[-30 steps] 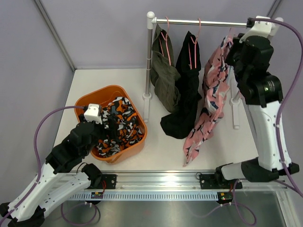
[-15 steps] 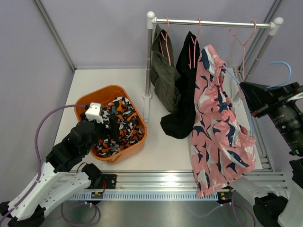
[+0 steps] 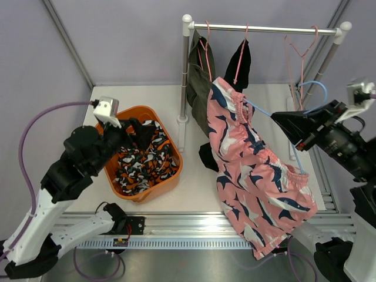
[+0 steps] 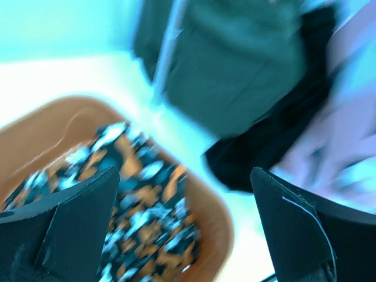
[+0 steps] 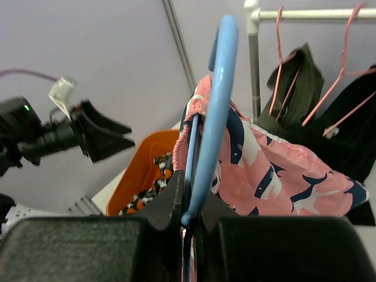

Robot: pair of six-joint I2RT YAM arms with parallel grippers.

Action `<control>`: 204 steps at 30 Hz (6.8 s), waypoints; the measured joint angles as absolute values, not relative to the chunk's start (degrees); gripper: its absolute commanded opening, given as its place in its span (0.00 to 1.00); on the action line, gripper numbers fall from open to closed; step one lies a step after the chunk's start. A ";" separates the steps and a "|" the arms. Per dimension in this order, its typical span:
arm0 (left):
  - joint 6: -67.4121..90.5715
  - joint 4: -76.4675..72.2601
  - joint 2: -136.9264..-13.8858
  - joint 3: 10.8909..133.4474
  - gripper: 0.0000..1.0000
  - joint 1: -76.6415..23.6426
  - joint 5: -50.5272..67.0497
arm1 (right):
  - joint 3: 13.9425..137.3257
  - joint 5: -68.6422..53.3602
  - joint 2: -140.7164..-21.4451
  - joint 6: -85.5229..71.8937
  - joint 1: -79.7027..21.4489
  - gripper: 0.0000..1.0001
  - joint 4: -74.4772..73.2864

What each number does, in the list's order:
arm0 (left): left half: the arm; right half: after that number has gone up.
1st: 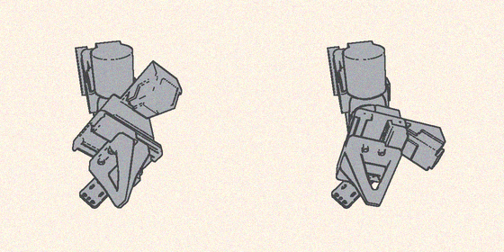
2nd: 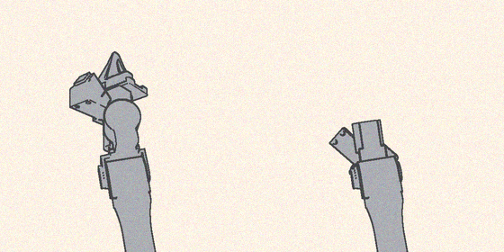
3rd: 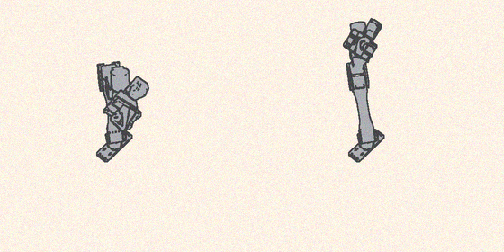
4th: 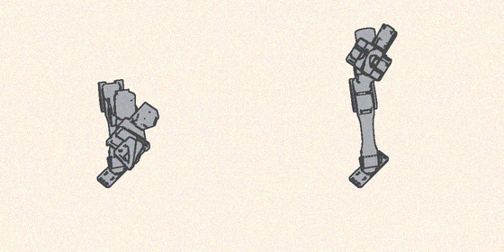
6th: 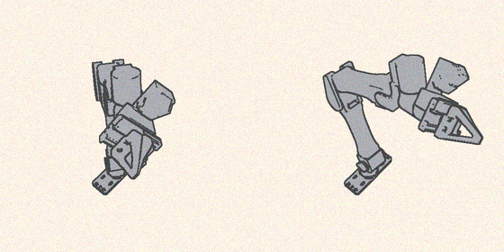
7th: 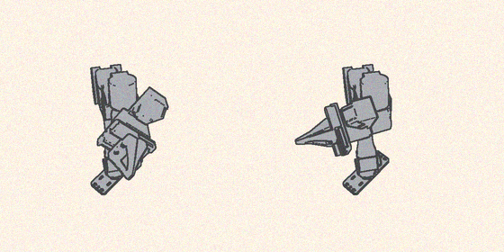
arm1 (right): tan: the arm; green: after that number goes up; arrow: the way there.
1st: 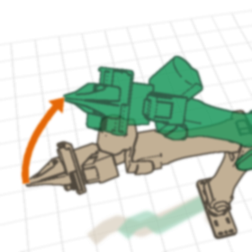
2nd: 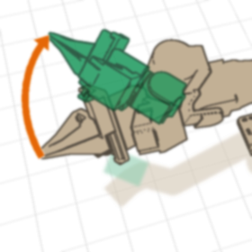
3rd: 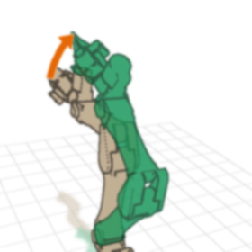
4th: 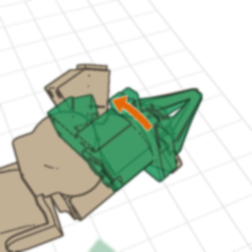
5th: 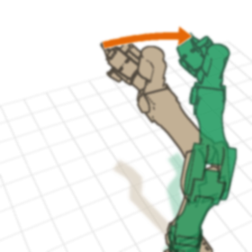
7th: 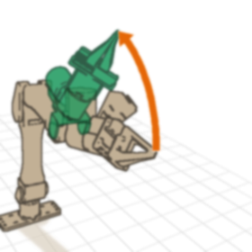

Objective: Remove the shorts from the hanger

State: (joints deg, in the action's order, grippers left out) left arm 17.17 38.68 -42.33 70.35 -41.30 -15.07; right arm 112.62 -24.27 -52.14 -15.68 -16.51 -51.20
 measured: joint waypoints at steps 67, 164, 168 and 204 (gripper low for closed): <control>20.80 20.12 -88.14 93.14 0.00 -55.05 -35.51 | 90.94 -11.64 -48.88 -12.43 -26.96 0.00 -49.12; -56.64 -30.57 -62.81 99.39 0.00 -68.10 -39.09 | 94.48 7.99 -53.12 -12.21 -27.00 0.00 -29.85; -43.92 -20.60 -61.76 89.97 0.00 -61.01 -39.22 | 92.99 8.01 -52.34 -12.21 -27.00 0.00 -29.93; 52.34 16.69 -67.35 33.21 0.19 -6.83 -5.06 | 91.20 9.98 -52.18 -12.16 -27.00 0.00 -37.89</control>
